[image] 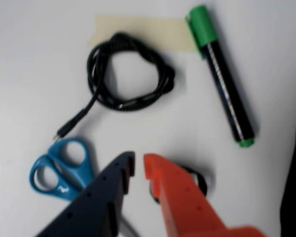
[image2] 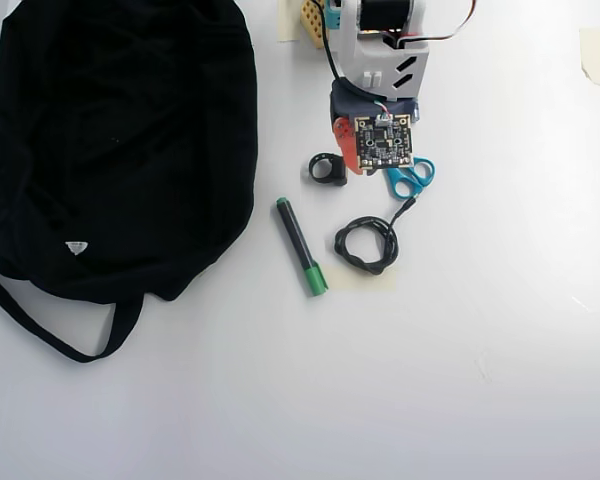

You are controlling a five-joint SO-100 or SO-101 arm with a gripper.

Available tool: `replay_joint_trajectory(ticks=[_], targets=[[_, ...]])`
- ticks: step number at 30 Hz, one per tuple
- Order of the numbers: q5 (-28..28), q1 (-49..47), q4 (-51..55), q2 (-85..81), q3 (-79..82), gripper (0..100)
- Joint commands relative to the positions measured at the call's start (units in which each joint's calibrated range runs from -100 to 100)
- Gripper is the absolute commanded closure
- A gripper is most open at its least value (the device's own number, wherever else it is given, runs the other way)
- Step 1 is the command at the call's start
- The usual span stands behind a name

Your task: Put the cable into the black bag

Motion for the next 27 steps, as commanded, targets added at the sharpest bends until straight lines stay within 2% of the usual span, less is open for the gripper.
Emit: replay_joint_trajectory(ticks=[1, 27], targets=[[0.3, -1.0, 1.9, -1.6, -2.8, 98], [-0.1, -1.0, 4.7, -1.3, -2.7, 97]])
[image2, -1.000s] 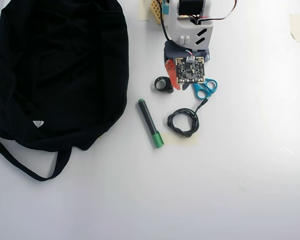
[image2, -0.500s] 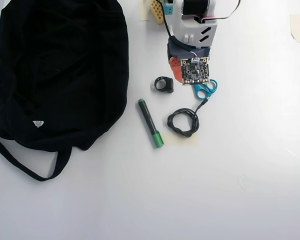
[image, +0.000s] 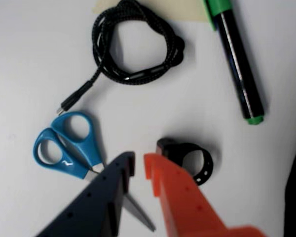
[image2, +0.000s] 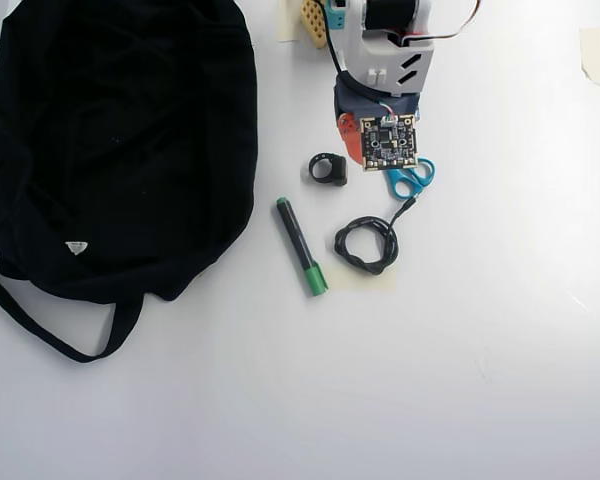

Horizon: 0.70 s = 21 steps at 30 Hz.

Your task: Put the cable into the black bag

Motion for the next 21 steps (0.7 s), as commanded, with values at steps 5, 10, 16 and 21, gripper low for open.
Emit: replay_joint_trajectory(ticks=[5, 10, 16, 21], targets=[[-0.3, -0.2, 0.4, -0.5, -3.2, 97], [-0.3, 0.2, 0.4, -0.4, -3.9, 93], [-2.9, -0.3, -0.1, -0.1, -3.9, 83], [-5.4, -1.1, -0.3, 4.8, -6.7, 81]])
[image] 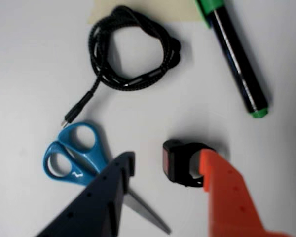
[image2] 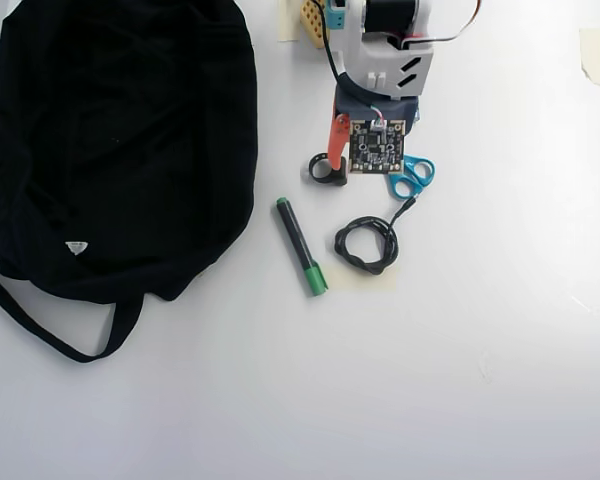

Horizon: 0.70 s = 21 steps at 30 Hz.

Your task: Put the cable into the black bag

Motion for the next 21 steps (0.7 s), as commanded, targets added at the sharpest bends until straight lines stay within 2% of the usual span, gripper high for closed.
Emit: replay_joint_trajectory(ticks=[1, 6, 12, 21], targets=[[-1.8, -1.3, -0.3, 3.9, -6.1, 81], [-3.4, -1.3, 0.3, 9.1, -11.3, 81], [-7.1, -1.3, 0.2, 14.5, -15.7, 74], [-12.8, -1.3, 0.3, 22.1, -20.6, 74]])
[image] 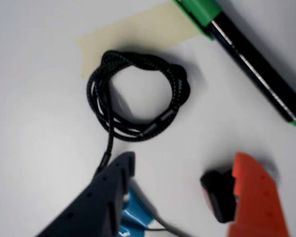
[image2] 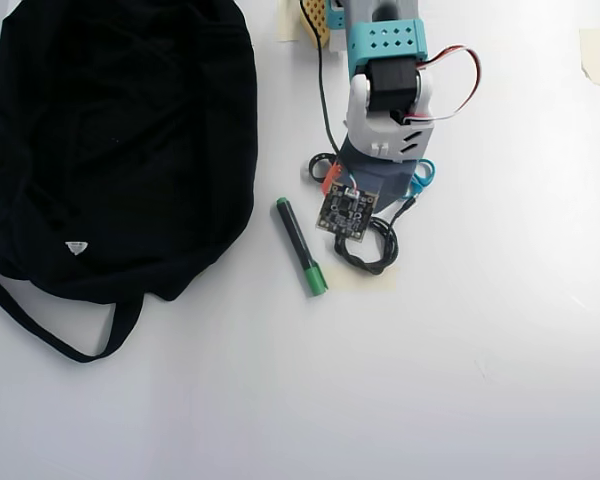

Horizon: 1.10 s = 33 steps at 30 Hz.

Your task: Put the cable into the black bag

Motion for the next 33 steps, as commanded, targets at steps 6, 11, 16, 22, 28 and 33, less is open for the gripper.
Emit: replay_joint_trajectory(ticks=[6, 11, 16, 22, 28, 33], targets=[[-3.6, -0.4, 0.3, 3.6, -4.0, 74], [-4.9, 0.0, 0.3, 5.7, -4.7, 74], [-5.0, 0.1, 0.3, 8.8, -7.1, 74], [-5.0, -0.3, 0.4, 11.8, -8.5, 74], [-5.0, -0.4, 0.2, 14.2, -9.3, 74], [-5.0, -0.8, 0.3, 16.6, -11.9, 74]])
